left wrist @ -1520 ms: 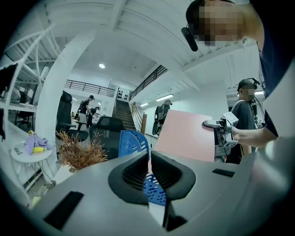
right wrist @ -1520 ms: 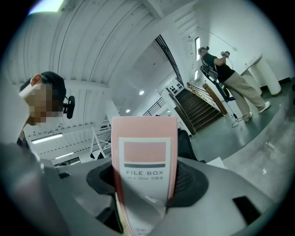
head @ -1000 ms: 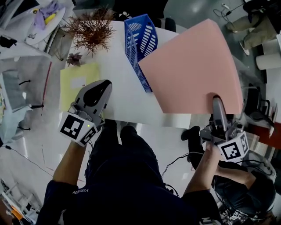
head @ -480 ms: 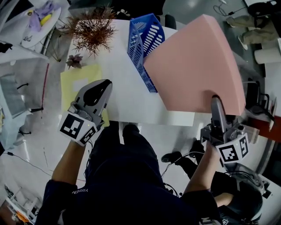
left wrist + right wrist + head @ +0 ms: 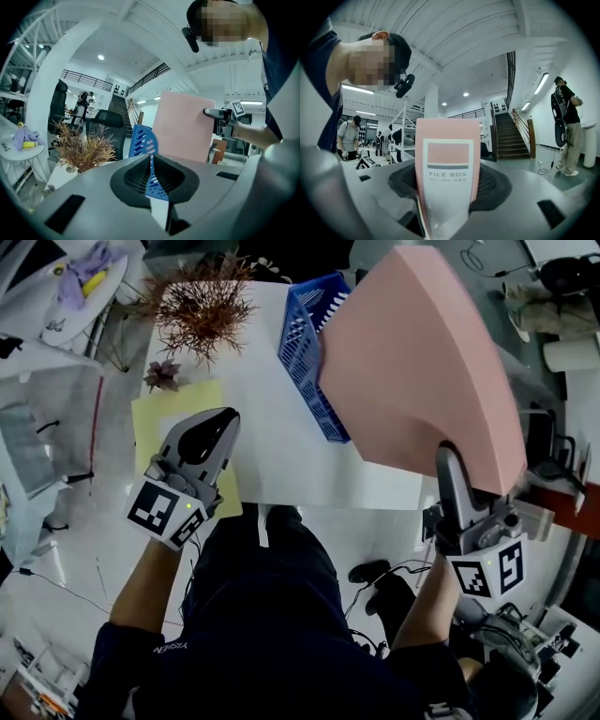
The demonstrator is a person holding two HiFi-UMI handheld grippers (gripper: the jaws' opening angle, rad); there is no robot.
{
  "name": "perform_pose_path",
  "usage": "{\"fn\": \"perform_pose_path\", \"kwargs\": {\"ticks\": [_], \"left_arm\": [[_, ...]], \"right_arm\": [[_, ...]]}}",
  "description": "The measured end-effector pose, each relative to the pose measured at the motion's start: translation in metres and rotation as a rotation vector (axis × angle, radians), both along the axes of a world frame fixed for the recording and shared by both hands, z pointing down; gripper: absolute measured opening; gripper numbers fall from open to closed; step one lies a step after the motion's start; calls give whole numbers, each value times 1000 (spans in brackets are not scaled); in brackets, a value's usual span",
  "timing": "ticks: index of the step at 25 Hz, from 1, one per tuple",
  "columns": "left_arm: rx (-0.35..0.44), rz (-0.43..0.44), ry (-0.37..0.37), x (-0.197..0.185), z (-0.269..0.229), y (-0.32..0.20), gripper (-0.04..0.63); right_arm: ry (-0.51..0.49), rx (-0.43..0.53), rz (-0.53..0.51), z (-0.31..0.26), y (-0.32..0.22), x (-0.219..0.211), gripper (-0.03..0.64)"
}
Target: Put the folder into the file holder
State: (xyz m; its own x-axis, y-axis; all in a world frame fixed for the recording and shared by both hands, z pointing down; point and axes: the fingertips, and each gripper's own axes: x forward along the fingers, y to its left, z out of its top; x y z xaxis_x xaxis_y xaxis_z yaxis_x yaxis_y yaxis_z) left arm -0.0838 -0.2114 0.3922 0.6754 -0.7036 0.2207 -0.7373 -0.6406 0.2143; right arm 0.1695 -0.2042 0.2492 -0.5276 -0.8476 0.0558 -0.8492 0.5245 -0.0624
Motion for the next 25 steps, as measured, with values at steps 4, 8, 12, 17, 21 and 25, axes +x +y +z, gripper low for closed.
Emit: {"fn": "perform_pose_path", "kwargs": {"ticks": [4, 8, 12, 17, 21, 25], "left_arm": [[-2, 2, -1, -5, 0, -5, 43], [-9, 4, 2, -10, -1, -7, 43], [-11, 9, 0, -12, 1, -9, 43], [-14, 8, -4, -16, 2, -11, 43], [-16, 5, -6, -20, 2, -12, 44], [-17, 4, -7, -21, 3, -11, 43]], "right_arm": [[19, 1, 1, 5, -9, -10, 279], [21, 5, 8, 3, -14, -18, 279], [19, 10, 17, 5, -21, -24, 278], [12, 10, 36, 10, -28, -28, 278], [6, 14, 43, 12, -32, -31, 278], [10, 15, 44, 17, -35, -34, 278]]}}
